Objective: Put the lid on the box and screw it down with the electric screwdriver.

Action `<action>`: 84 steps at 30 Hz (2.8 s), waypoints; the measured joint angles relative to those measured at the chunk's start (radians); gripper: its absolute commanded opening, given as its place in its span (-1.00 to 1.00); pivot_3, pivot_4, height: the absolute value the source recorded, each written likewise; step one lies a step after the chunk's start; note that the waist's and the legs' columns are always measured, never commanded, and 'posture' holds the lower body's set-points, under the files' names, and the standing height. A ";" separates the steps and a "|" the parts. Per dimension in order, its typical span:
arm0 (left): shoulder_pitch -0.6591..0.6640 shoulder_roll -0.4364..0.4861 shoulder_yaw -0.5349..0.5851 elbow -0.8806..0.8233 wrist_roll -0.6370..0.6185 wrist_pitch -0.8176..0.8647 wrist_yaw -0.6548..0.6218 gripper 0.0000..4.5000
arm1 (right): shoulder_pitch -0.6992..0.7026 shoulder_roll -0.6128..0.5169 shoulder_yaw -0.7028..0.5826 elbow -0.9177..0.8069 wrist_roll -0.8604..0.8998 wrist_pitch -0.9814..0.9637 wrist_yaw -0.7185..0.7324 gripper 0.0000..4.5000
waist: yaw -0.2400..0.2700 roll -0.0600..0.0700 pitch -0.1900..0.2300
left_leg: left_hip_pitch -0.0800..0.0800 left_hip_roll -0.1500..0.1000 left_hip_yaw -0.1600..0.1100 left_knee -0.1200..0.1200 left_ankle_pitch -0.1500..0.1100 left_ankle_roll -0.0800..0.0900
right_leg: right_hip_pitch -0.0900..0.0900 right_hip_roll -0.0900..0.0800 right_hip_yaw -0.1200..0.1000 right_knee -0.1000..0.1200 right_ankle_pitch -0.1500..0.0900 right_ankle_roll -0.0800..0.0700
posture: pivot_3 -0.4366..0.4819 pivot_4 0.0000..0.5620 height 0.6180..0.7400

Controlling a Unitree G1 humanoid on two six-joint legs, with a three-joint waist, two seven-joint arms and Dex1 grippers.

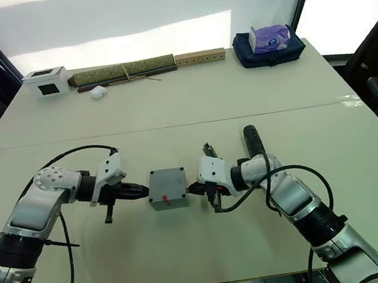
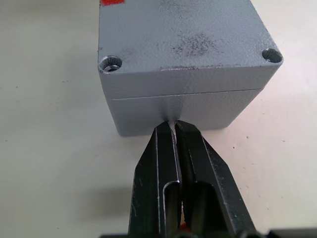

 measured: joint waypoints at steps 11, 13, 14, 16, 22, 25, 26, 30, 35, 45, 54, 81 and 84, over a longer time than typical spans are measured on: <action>0.036 0.086 0.081 -0.117 -0.100 0.057 -0.003 -1.00 | 0.028 -0.085 -0.121 -0.220 0.092 0.089 -0.002 -0.96 | 0.003 0.000 0.000 | 0.000 0.000 0.000 0.000 0.000 0.000 | 0.000 -0.001 0.000 0.000 0.000 0.000 | -0.05 -0.47 1.00; 0.036 0.108 0.106 -0.137 -0.125 0.072 -0.002 -1.00 | 0.036 -0.103 -0.157 -0.287 0.127 0.132 -0.011 -0.96 | 0.003 0.000 0.000 | 0.000 0.000 -0.001 0.000 0.000 0.000 | 0.000 -0.001 0.000 -0.001 0.000 0.000 | -0.05 -0.47 1.00; 0.036 0.111 0.115 -0.143 -0.132 0.078 -0.001 -1.00 | 0.039 -0.110 -0.166 -0.304 0.138 0.147 -0.014 -0.96 | 0.003 0.000 0.000 | 0.000 0.000 -0.001 0.000 0.000 0.000 | 0.000 -0.001 0.000 -0.001 0.000 0.000 | -0.05 -0.47 1.00; 0.037 0.115 0.121 -0.168 -0.159 0.097 0.001 -1.00 | 0.074 -0.128 -0.190 -0.339 0.163 0.188 -0.026 -0.96 | 0.005 0.000 0.000 | -0.001 0.000 -0.001 0.000 0.000 0.000 | 0.001 -0.002 -0.001 -0.001 0.000 0.000 | -0.05 -0.47 1.00; -0.016 0.121 0.155 -0.255 -0.238 0.140 0.010 -1.00 | 0.231 -0.153 -0.284 -0.406 0.219 0.294 -0.115 -0.26 | 0.006 0.000 0.000 | -0.001 0.000 -0.001 0.000 0.000 0.000 | 0.001 -0.002 -0.001 -0.002 0.000 0.000 | -0.05 -0.47 1.00; -0.048 0.108 0.156 -0.288 -0.265 0.161 0.029 -1.00 | 0.271 -0.132 -0.291 -0.412 0.238 0.327 -0.170 0.29 | -0.002 0.000 0.000 | 0.000 0.000 0.000 0.000 0.000 0.000 | 0.001 -0.001 0.000 -0.001 0.000 0.000 | -0.05 -0.47 1.00; -0.051 0.106 0.156 -0.295 -0.275 0.169 0.034 -1.00 | 0.274 -0.128 -0.291 -0.412 0.238 0.327 -0.183 0.48 | -0.004 0.000 0.000 | 0.000 0.000 0.000 0.000 0.000 0.000 | 0.001 0.000 0.000 -0.001 0.000 0.000 | -0.05 -0.47 1.00; -0.051 0.106 0.156 -0.299 -0.284 0.179 0.047 -1.00 | 0.277 -0.128 -0.289 -0.412 0.238 0.326 -0.213 0.73 | 0.002 0.000 0.000 | 0.000 0.001 -0.001 -0.001 0.000 0.000 | 0.001 0.000 0.000 -0.001 0.000 0.000 | -0.05 -0.47 1.00; -0.029 0.096 0.152 -0.319 -0.289 0.179 0.058 -1.00 | 0.295 -0.092 -0.271 -0.358 0.227 0.322 -0.277 0.73 | 0.003 0.000 0.000 | 0.000 0.000 0.000 0.000 0.000 0.000 | 0.001 0.000 0.000 -0.002 0.000 0.000 | -0.05 -0.47 1.00; -0.007 0.089 0.131 -0.338 -0.305 0.176 0.079 -1.00 | 0.320 -0.098 -0.239 -0.343 0.218 0.324 -0.293 0.73 | 0.003 0.000 0.000 | 0.000 0.000 0.000 0.000 0.000 0.000 | 0.001 0.000 0.000 -0.001 0.000 0.000 | -0.05 -0.47 1.00; -0.007 0.088 0.131 -0.338 -0.310 0.176 0.090 -1.00 | 0.315 -0.088 -0.239 -0.325 0.219 0.324 -0.305 0.64 | 0.003 0.000 0.000 | 0.000 0.000 0.000 0.000 0.000 0.000 | 0.001 0.000 0.000 -0.002 0.000 0.000 | -0.05 -0.47 1.00; -0.006 0.089 0.121 -0.338 -0.311 0.166 0.118 -1.00 | 0.232 -0.113 -0.277 -0.333 0.289 0.397 -0.293 -0.98 | 0.003 0.000 0.000 | 0.000 0.000 0.000 0.000 0.000 0.000 | 0.001 0.000 0.000 -0.002 0.000 0.000 | -0.05 -0.47 1.00; 0.007 0.093 0.122 -0.337 -0.303 0.161 0.132 -1.00 | 0.175 -0.145 -0.327 -0.344 0.334 0.439 -0.278 -0.98 | 0.003 0.001 0.000 | 0.000 0.000 0.000 -0.001 0.000 0.001 | 0.001 0.000 0.000 -0.002 0.000 0.000 | -0.05 -0.47 1.00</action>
